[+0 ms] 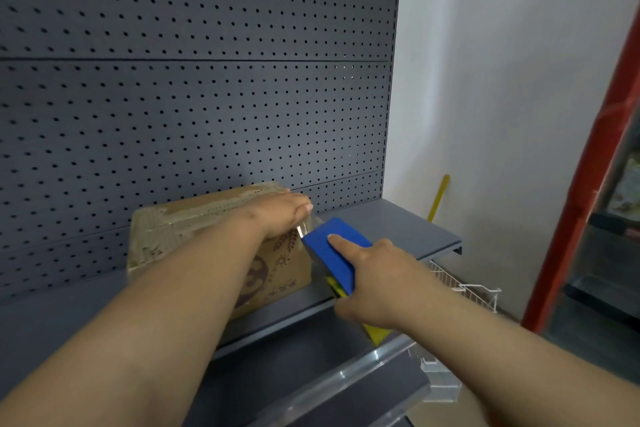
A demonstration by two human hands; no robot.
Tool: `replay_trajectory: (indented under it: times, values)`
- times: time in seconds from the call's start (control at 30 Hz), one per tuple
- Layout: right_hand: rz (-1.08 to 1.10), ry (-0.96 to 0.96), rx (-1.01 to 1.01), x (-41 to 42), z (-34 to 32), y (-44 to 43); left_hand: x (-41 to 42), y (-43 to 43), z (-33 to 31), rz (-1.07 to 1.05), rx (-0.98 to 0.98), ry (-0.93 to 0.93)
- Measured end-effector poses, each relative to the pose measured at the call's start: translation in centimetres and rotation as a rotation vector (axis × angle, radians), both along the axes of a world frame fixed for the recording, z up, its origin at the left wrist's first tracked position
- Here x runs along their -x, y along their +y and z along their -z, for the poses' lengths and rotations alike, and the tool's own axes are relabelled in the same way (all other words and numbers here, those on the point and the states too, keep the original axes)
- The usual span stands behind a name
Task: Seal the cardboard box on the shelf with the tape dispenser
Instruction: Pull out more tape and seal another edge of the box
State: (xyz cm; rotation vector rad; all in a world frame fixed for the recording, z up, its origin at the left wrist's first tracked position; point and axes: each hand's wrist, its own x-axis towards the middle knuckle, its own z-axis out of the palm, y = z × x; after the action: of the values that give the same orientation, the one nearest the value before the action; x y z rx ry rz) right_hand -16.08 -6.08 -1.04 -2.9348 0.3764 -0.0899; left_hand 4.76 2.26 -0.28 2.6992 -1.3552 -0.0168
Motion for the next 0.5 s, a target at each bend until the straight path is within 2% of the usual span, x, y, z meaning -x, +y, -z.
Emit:
replay_trajectory:
  times: [0.17, 0.27, 0.4, 0.5]
  values:
    - [0.012, -0.053, 0.086, -3.3, 0.0, -0.8, -0.3, 0.1, 0.2, 0.030, 0.051, -0.049]
    - [-0.032, -0.029, 0.017, -3.8, -0.8, -1.4, -0.5, 0.0, 0.3, 0.044, 0.046, -0.063]
    - [-0.049, -0.084, 0.146, -3.6, -2.0, -2.5, -0.6, 0.0, 0.2, 0.030, 0.040, -0.075]
    - [-0.079, -0.080, 0.105, -3.3, -2.2, -1.8, -0.7, 0.1, 0.2, 0.038, 0.051, -0.064]
